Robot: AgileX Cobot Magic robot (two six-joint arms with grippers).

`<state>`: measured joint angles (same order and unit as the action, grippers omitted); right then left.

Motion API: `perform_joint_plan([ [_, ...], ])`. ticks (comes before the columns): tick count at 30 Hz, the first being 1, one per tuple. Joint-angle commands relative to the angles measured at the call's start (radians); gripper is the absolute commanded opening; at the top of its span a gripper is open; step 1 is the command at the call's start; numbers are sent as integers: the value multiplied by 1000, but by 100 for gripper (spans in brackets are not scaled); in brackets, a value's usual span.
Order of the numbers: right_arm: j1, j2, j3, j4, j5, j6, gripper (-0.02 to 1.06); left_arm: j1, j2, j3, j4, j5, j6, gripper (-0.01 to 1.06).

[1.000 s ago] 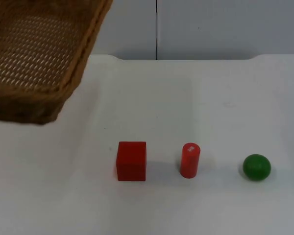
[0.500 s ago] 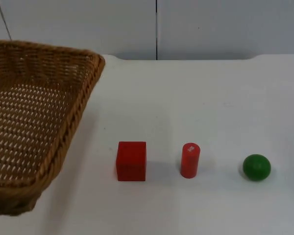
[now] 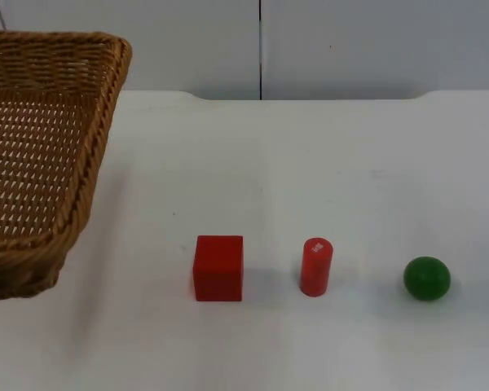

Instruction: Pick up the basket with the left hand and place the object to the left of the red cylinder into the basket with the right hand.

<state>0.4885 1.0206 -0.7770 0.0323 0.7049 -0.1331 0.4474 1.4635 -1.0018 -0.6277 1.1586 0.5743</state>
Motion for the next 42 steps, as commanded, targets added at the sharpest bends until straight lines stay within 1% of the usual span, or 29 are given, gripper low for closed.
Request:
perform_joint_plan([
  [1,55,52,-29,-3,-26,-18,105,3,-12,0,-47,7,14,0],
  [3,119,144,-77,-3,-61,-21,105,3,-12,0,-47,6,21,0],
  [4,119,144,-77,-3,-61,-21,105,3,-12,0,-47,6,21,0],
  [6,166,256,-132,-3,-86,-67,105,3,-12,0,-47,6,23,0],
  [8,204,368,-201,-1,-90,-102,105,3,-12,0,-45,6,23,0],
  [9,217,430,-230,-1,-92,-117,105,3,-12,0,-43,6,23,0],
  [10,217,430,-230,-1,-92,-117,105,3,-12,0,-43,6,23,0],
  [12,235,542,-297,7,-104,-162,105,3,-12,0,-41,6,23,0],
  [14,243,680,-367,103,-153,-248,105,3,-12,0,-39,6,25,0],
  [15,243,680,-367,103,-153,-248,105,3,-12,0,-39,6,25,0],
  [17,243,764,-417,222,-191,-387,105,3,-12,0,-39,6,27,0],
  [19,243,842,-453,299,-219,-494,105,3,-12,0,-37,3,27,0],
  [20,243,842,-453,299,-219,-494,105,3,-12,0,-37,3,27,0],
  [22,243,903,-480,322,-250,-567,105,3,-12,0,-37,3,27,0],
  [24,243,960,-514,322,-259,-600,105,3,-12,0,-34,3,27,0],
  [25,243,960,-514,322,-259,-600,105,3,-12,0,-34,3,27,0],
  [29,243,1079,-596,322,-259,-648,105,3,-12,0,-34,5,27,0],
  [32,243,1114,-624,322,-259,-657,103,3,-12,0,-34,5,27,0],
  [34,243,1158,-665,322,-254,-660,100,3,-12,0,-34,5,27,0],
  [36,243,1201,-698,322,-236,-660,94,3,-12,0,-34,5,27,0],
  [37,243,1201,-698,322,-236,-660,94,3,-12,0,-34,5,27,0],
  [39,243,1240,-724,339,-226,-660,80,3,-12,0,-34,5,27,0],
  [41,243,1252,-728,346,-226,-660,59,3,-12,0,-34,5,27,0],
  [42,243,1252,-728,346,-226,-660,59,3,-12,0,-34,5,27,0],
])
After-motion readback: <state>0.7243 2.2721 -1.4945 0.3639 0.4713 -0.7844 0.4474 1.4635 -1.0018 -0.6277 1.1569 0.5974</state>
